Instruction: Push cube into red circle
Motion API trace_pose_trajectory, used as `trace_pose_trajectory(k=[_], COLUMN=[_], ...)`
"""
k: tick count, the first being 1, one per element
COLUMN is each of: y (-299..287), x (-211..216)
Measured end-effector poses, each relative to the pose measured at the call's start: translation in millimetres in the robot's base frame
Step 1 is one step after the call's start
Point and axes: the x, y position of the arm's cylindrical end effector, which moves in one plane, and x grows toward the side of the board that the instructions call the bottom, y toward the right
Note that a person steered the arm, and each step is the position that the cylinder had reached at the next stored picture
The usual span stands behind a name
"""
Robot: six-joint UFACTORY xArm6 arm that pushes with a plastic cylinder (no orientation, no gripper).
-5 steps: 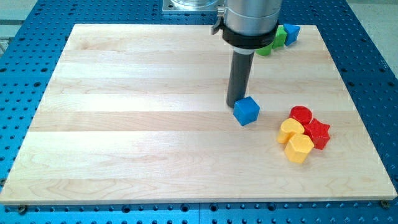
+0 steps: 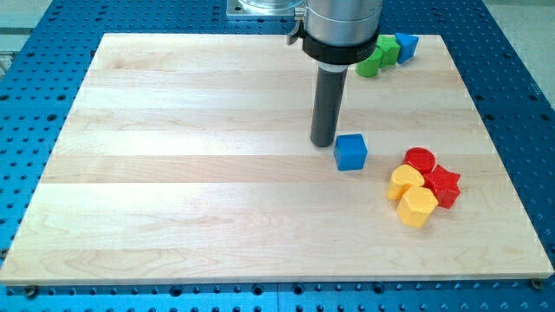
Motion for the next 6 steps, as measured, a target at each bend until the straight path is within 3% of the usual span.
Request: trace_pose_trajectory(k=[3,4,5,6], y=[5,-18,-21,-13], x=[37,40,69,58])
